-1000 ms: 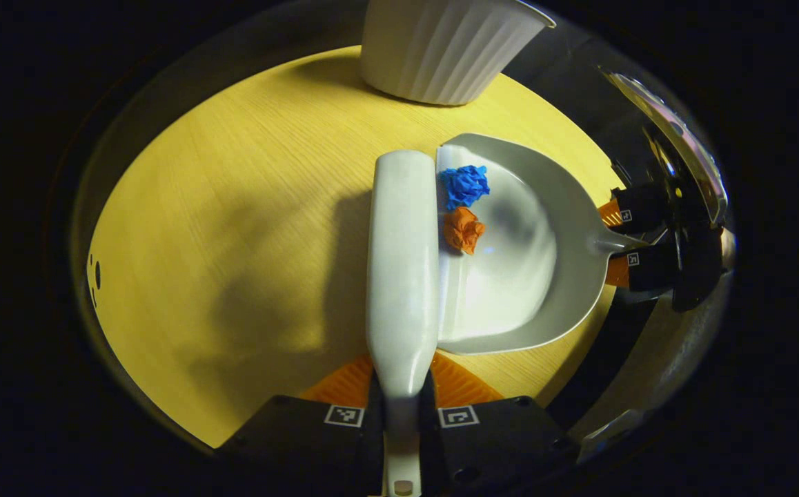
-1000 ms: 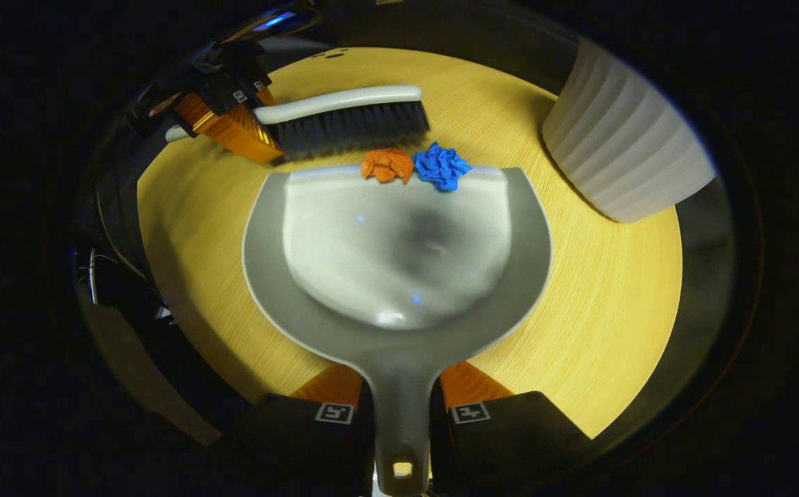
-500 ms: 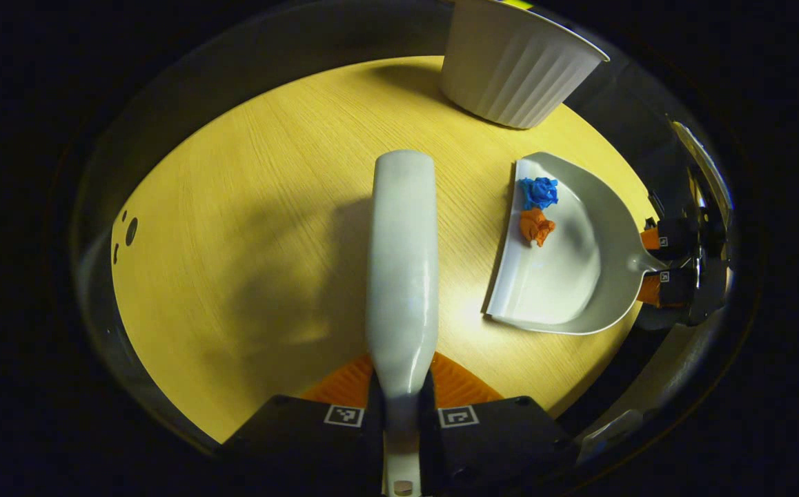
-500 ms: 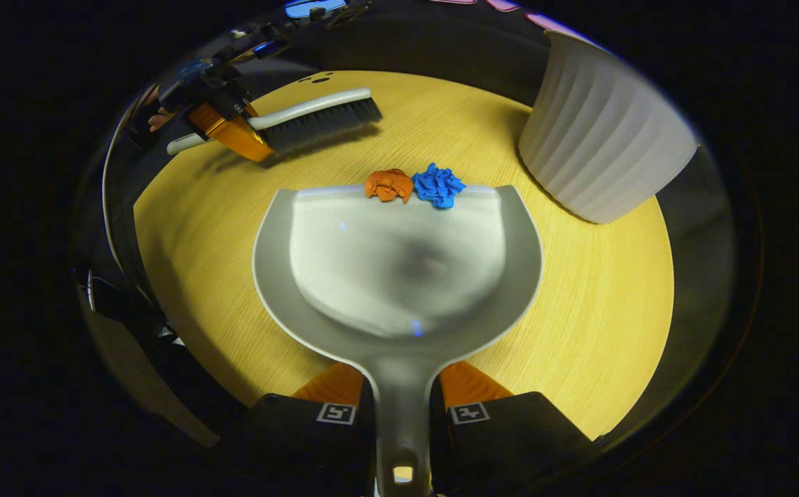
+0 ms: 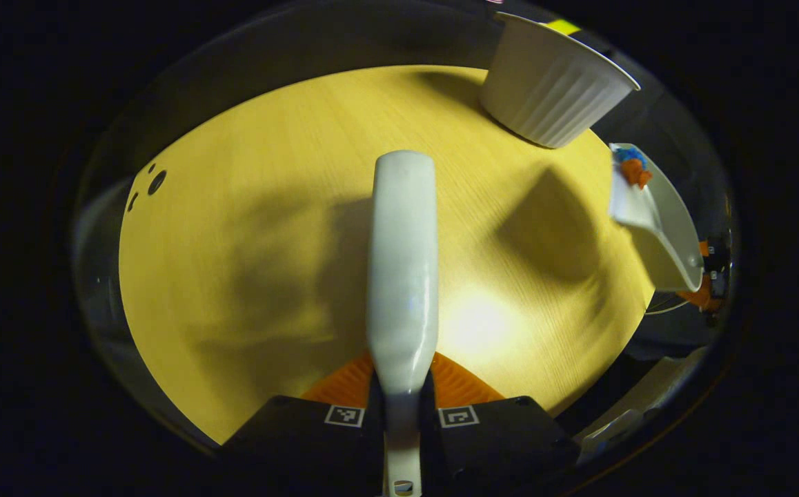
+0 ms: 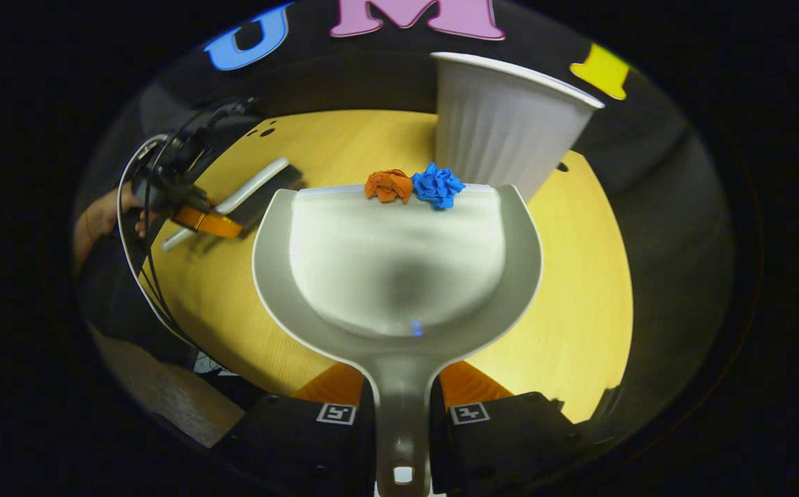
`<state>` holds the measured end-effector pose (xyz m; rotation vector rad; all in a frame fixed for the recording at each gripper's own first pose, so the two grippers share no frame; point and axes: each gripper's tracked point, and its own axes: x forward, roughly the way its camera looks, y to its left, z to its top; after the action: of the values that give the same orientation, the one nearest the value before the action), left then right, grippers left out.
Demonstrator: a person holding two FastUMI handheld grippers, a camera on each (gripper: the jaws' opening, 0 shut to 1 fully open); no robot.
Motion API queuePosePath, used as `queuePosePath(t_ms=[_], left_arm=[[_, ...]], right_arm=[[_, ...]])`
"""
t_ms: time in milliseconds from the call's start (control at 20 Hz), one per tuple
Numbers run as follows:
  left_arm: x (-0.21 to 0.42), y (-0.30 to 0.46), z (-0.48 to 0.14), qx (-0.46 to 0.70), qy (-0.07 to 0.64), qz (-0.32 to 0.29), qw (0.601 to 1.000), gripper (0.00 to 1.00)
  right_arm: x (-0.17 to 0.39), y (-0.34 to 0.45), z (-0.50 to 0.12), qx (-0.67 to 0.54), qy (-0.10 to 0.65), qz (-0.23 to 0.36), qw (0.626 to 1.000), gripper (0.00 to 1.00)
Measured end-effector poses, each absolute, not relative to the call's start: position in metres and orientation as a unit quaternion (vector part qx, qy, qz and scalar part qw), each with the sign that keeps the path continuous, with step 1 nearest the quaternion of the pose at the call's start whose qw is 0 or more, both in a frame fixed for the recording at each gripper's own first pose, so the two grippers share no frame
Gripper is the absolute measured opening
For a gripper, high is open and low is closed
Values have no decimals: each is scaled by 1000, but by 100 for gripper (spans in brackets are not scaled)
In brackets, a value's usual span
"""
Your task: Pick up the small broom and dustpan from the desktop, sweep the trash into the dustpan with the broom, and then empty the trash into the garbage bin.
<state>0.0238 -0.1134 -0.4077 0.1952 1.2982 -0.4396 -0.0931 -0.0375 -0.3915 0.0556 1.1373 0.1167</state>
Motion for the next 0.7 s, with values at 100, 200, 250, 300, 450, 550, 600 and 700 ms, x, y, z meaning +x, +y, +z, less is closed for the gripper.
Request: queuePosePath(t_ms=[100,200,250,300,450,550,600,700], left_arm=[[14,-104,-406,92,595,-202,772,25],[3,-95,-407,92,596,-208,770,25],[-3,-93,-409,91,597,-212,769,25],[-8,-89,-412,91,598,-216,767,24],[-18,-83,-420,89,601,-229,761,24],[-25,-82,-424,89,601,-237,758,25],[-27,-81,-425,89,600,-240,758,25],[-29,-79,-423,87,598,-245,758,25]], right_arm=[[-85,-47,-379,29,533,22,845,34],[-71,-53,-362,24,528,-3,849,35],[-62,-51,-354,25,527,-12,850,34],[-55,-53,-341,26,523,-20,852,34],[-35,-60,-310,37,525,-34,849,34],[-9,-68,-290,49,528,-38,847,34],[2,-77,-280,50,529,-39,847,34],[26,-91,-270,35,535,-38,843,34]])
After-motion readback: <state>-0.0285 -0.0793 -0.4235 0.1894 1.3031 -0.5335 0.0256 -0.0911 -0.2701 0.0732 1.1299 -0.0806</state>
